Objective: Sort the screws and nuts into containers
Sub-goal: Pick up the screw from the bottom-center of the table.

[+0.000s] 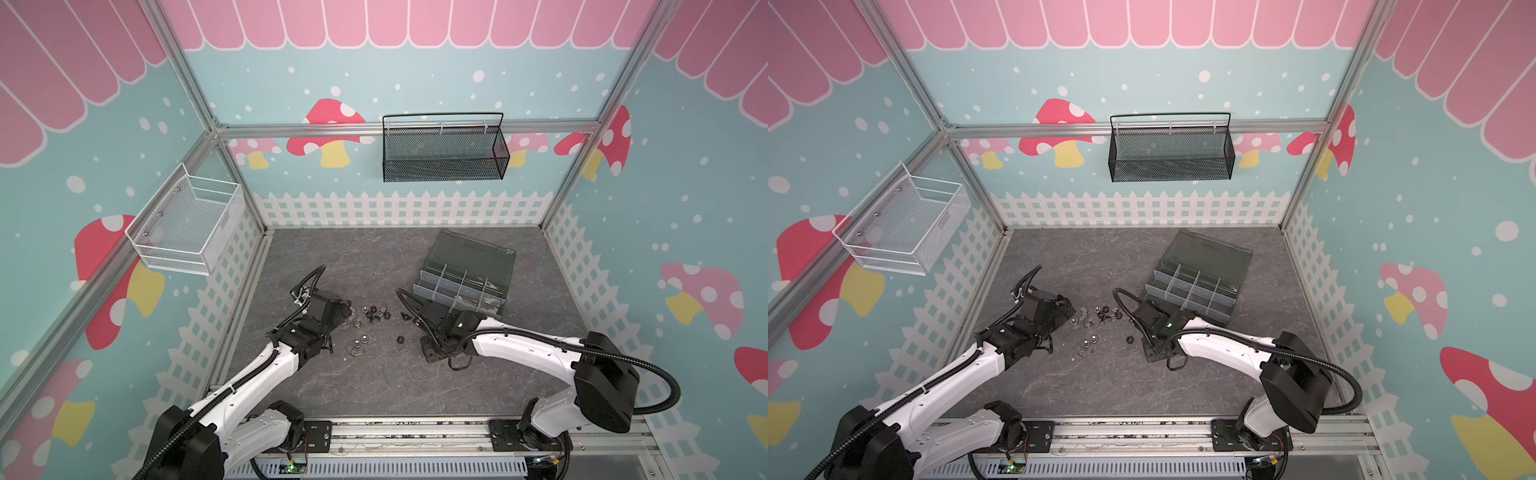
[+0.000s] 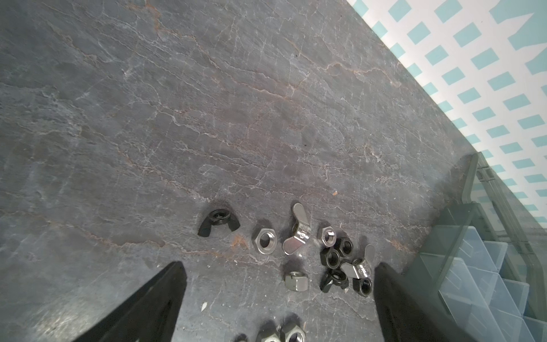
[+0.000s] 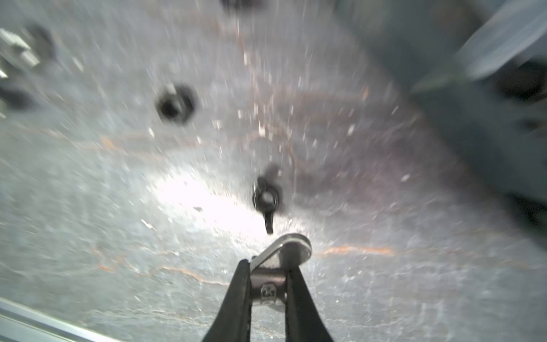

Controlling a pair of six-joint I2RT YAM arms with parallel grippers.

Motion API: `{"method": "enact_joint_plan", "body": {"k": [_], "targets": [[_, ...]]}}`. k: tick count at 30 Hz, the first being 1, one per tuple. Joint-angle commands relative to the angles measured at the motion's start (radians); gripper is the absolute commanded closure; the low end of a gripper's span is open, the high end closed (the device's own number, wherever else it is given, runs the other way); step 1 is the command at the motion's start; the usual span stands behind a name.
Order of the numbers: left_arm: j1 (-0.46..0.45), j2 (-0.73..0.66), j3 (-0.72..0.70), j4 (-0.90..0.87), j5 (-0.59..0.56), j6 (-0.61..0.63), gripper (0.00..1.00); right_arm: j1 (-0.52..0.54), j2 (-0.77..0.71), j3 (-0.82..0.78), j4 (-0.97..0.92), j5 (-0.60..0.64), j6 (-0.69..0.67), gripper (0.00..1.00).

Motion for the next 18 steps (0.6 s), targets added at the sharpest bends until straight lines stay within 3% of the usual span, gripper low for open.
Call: {"method": "enact_joint_plan", "body": {"k": [1,6,18], "targets": [[0.008,0.016,0.039,0.007,-0.020,0.011,0.00,-0.063,-0.017,0.052,-0.021,0.068,-0.061,1.00],[0.011,0.032,0.043,0.061,-0.016,0.017,0.00,-0.172,0.028,0.114,0.051,0.084,-0.164,1.00],[0.043,0.068,0.067,0.101,0.003,0.026,0.00,-0.239,0.281,0.312,0.117,0.160,-0.341,1.00]]}}
